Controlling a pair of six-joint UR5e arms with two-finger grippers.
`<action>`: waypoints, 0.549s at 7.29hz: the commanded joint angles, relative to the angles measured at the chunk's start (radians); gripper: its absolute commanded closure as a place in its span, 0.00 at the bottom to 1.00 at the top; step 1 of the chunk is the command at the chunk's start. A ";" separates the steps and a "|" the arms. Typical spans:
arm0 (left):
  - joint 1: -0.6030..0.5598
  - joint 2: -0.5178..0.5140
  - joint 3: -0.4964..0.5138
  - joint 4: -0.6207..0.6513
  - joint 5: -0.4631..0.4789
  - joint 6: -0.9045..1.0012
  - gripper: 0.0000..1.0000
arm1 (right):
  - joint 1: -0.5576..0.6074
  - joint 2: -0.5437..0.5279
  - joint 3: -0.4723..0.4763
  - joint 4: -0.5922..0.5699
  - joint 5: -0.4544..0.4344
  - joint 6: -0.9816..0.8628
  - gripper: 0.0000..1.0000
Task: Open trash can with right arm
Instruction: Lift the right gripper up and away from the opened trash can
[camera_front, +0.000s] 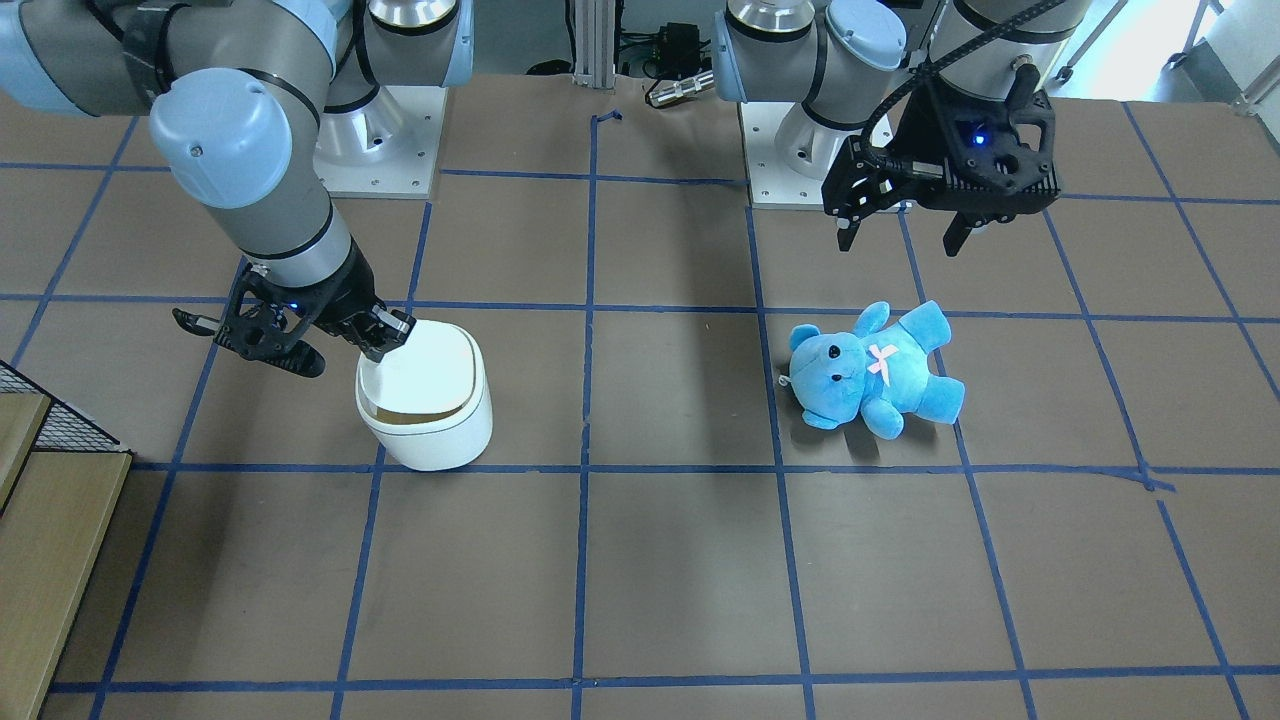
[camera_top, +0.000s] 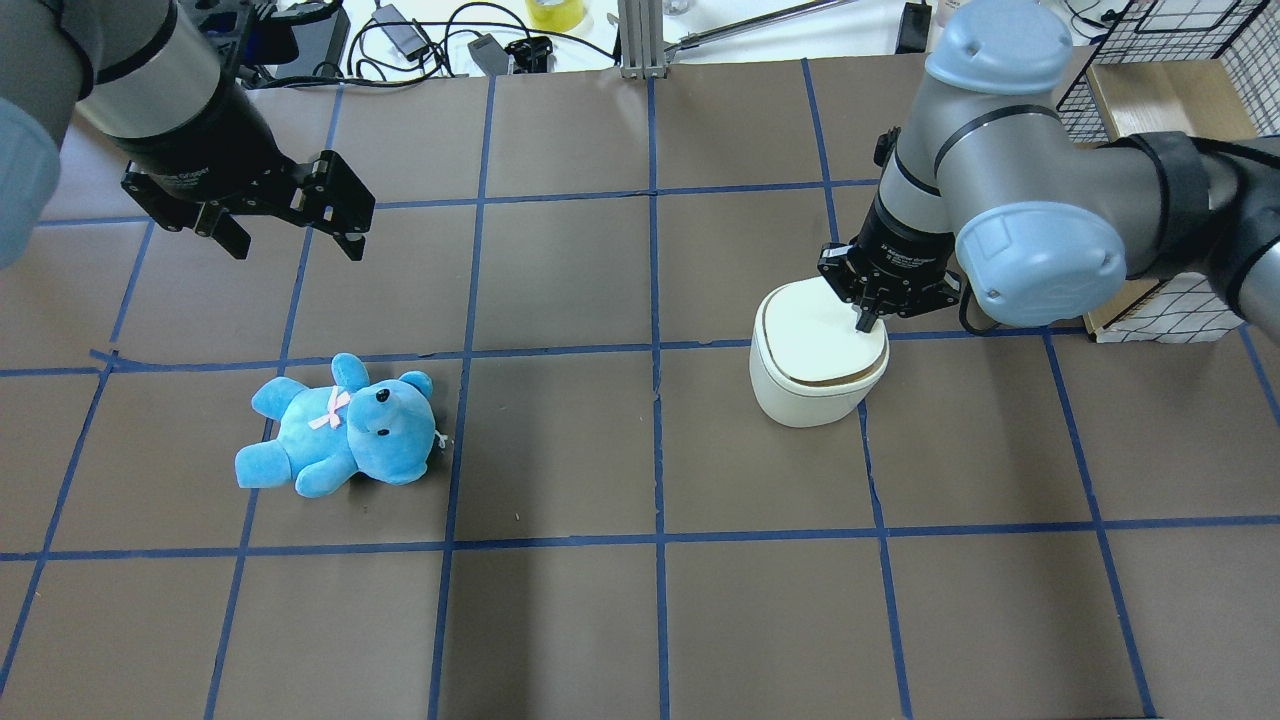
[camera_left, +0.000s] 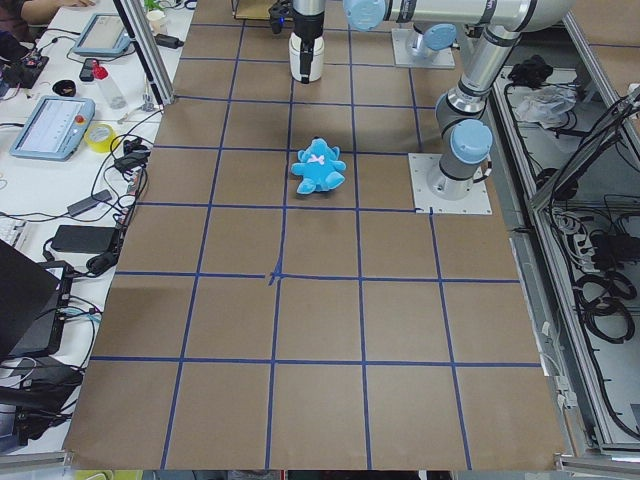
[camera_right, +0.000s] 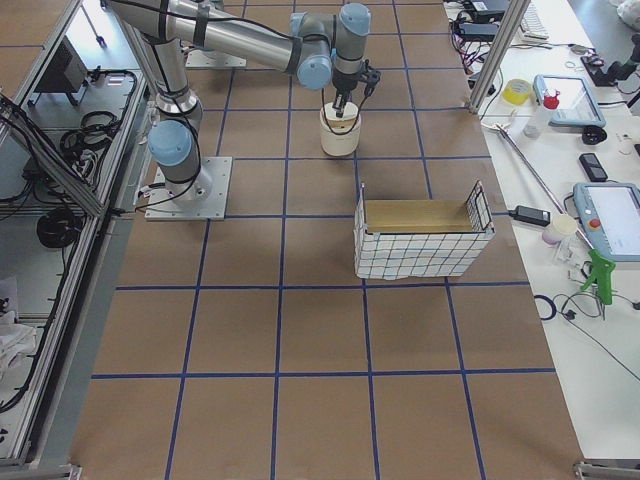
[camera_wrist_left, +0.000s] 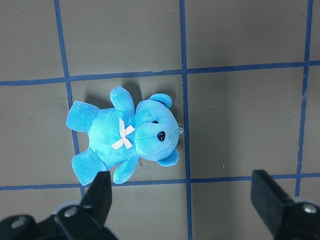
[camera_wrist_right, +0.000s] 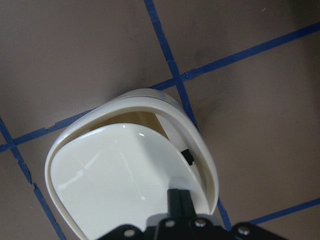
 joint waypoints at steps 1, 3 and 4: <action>0.000 0.000 0.000 0.000 0.000 0.000 0.00 | 0.000 -0.022 -0.097 0.156 0.003 0.002 1.00; 0.000 0.000 0.000 0.000 0.000 0.000 0.00 | 0.000 -0.026 -0.194 0.260 0.003 0.000 0.75; 0.000 0.000 0.000 0.000 0.000 0.000 0.00 | 0.000 -0.026 -0.225 0.274 0.004 -0.001 0.39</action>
